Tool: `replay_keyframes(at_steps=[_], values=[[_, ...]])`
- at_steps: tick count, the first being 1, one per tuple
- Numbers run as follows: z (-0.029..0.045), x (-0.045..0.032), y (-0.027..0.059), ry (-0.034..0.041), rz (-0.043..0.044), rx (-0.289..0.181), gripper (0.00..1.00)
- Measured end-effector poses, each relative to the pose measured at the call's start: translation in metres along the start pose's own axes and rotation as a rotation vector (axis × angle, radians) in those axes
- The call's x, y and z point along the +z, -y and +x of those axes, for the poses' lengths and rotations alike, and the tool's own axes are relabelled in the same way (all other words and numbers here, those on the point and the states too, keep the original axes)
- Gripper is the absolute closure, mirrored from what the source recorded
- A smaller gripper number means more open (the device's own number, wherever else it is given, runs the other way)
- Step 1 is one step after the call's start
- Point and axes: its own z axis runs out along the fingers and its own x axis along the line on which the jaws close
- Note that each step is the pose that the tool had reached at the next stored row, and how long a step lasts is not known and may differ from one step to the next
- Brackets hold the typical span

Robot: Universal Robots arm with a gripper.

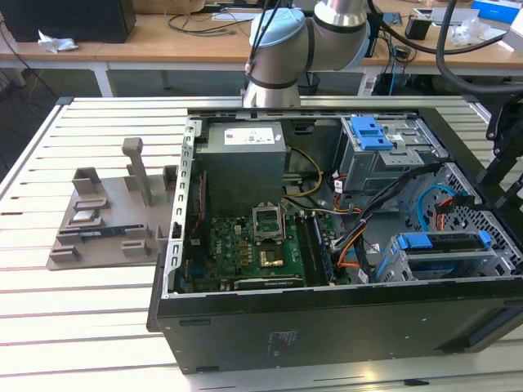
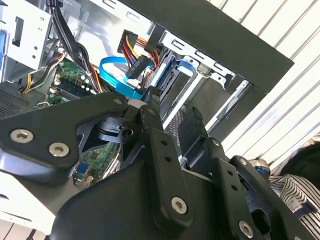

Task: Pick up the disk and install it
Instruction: 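Insert the first disk wire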

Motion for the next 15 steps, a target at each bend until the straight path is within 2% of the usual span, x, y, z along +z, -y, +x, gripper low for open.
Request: replay_keyframes(at_steps=[15], values=[[-0.002, 0.0005, 0.01, -0.0001, 0.0, 0.0, 0.58]])
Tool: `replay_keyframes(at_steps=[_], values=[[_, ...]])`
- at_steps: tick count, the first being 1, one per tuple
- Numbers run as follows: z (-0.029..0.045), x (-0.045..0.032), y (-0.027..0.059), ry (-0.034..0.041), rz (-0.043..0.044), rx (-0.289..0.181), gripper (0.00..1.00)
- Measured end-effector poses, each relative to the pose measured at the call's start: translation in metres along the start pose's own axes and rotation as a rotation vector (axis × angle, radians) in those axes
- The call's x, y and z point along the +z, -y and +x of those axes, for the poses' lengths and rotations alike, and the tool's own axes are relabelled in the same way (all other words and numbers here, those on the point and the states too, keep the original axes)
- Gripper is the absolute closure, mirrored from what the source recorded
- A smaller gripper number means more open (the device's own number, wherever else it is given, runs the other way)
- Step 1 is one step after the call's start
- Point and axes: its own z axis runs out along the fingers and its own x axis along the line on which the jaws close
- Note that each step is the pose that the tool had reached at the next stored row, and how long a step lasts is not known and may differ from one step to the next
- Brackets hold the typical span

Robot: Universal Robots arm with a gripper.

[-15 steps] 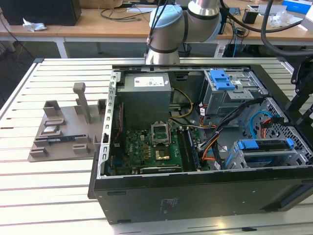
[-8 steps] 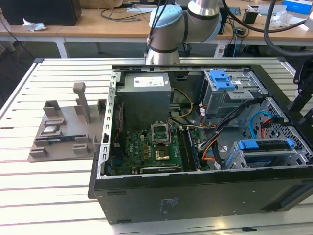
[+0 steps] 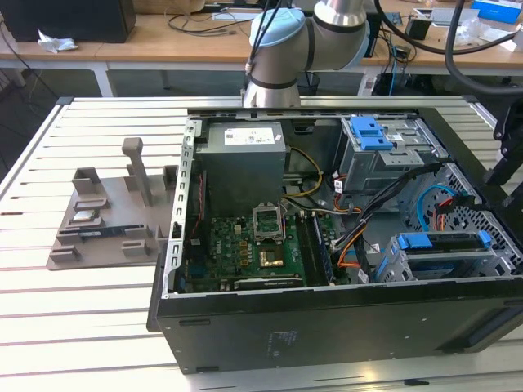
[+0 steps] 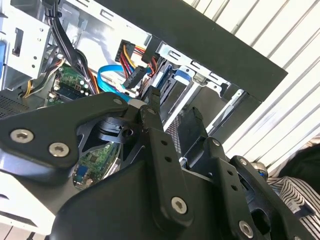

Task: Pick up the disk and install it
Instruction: 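Insert the first disk wire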

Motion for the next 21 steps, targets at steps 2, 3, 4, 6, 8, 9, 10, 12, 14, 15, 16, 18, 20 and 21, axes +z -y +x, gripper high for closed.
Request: replay_keyframes(at_steps=[2, 3, 4, 6, 8, 9, 10, 12, 14, 15, 16, 18, 20, 21], values=[[-0.0003, 0.0, 0.0013, 0.0, 0.0, 0.0, 0.58], [-0.0004, 0.0001, 0.0018, 0.0, 0.0, 0.0, 0.58], [-0.0005, 0.0001, 0.0028, 0.0001, 0.0, 0.0, 0.58], [-0.0007, 0.0002, 0.0039, 0.0001, 0.0, 0.0, 0.58], [-0.0008, 0.0002, 0.0049, 0.0, 0.0, 0.0, 0.58], [-0.0009, 0.0003, 0.0056, 0.0, 0.0, 0.0, 0.58], [-0.001, 0.0004, 0.0061, 0.0, 0.0, 0.0, 0.58], [-0.0013, 0.0005, 0.0077, 0.0001, 0.0, 0.0, 0.58], [-0.0017, 0.0006, 0.009, 0.0, 0.0, 0.0, 0.58], [-0.0019, 0.0007, 0.0102, 0.0, 0.0, 0.0, 0.58], [-0.0021, 0.0007, 0.0108, 0.0, 0.0, 0.0, 0.58], [-0.0023, 0.0008, 0.0118, 0.0, 0.0, 0.0, 0.58], [-0.0025, 0.0009, 0.0127, 0.0, 0.0, 0.0, 0.58], [-0.0026, 0.001, 0.0133, 0.0, 0.0, 0.0, 0.58]])
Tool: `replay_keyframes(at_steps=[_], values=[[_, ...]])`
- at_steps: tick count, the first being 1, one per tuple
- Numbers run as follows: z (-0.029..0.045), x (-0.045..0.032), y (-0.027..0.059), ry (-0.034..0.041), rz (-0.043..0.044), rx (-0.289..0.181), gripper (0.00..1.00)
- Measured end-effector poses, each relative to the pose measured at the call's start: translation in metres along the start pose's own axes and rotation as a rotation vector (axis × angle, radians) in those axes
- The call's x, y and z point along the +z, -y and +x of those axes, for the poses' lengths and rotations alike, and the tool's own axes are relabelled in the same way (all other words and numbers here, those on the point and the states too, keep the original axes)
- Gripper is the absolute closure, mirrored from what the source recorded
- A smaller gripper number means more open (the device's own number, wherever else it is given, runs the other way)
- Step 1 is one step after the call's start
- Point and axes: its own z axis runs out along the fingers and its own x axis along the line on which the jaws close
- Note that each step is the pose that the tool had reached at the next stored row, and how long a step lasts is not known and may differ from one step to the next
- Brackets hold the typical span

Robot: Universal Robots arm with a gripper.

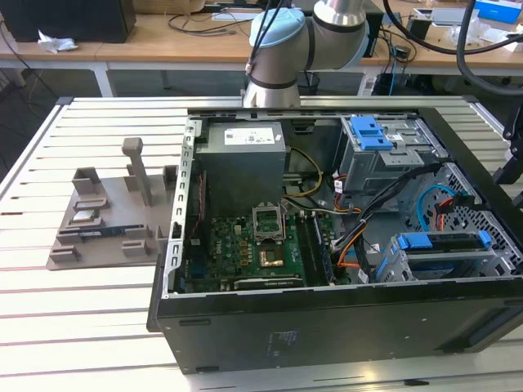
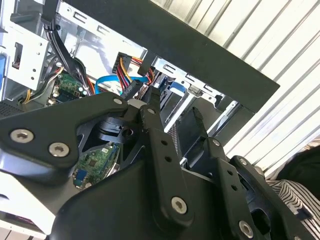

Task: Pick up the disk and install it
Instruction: 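Insert the first disk wire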

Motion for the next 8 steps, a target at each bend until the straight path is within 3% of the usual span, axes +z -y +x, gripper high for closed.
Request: replay_keyframes(at_steps=[8], values=[[-0.0009, 0.0006, 0.0039, 0.0, 0.0, 0.0, 0.58]])
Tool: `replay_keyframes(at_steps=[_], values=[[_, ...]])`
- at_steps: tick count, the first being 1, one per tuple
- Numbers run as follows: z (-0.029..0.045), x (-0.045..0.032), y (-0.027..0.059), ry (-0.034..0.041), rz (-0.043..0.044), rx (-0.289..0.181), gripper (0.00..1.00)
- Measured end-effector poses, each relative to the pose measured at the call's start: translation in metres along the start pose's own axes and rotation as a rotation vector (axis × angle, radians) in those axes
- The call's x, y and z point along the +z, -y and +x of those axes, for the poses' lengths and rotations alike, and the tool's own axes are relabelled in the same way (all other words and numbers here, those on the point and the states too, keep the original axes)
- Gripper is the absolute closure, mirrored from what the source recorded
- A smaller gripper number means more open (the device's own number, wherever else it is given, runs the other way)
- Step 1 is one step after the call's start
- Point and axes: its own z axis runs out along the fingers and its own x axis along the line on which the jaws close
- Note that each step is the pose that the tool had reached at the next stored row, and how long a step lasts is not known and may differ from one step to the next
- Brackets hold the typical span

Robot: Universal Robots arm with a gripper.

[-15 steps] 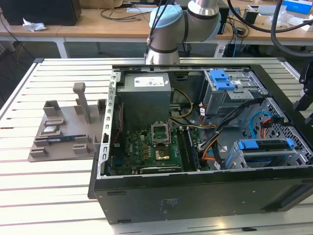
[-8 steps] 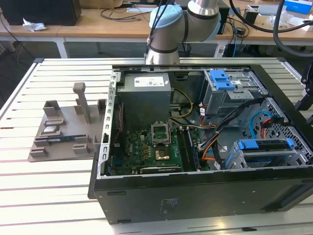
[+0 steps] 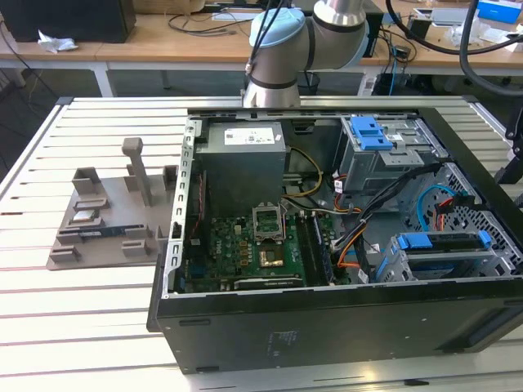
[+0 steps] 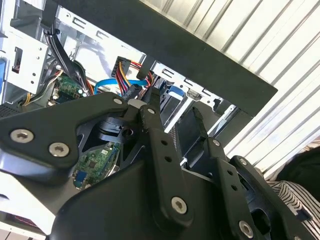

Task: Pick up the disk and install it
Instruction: 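Insert the first disk wire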

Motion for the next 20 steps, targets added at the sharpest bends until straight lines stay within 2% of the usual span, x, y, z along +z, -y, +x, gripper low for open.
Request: replay_keyframes(at_steps=[20], values=[[-0.0025, 0.0031, 0.0075, -0.0001, 0.0, 0.0, 0.58]])
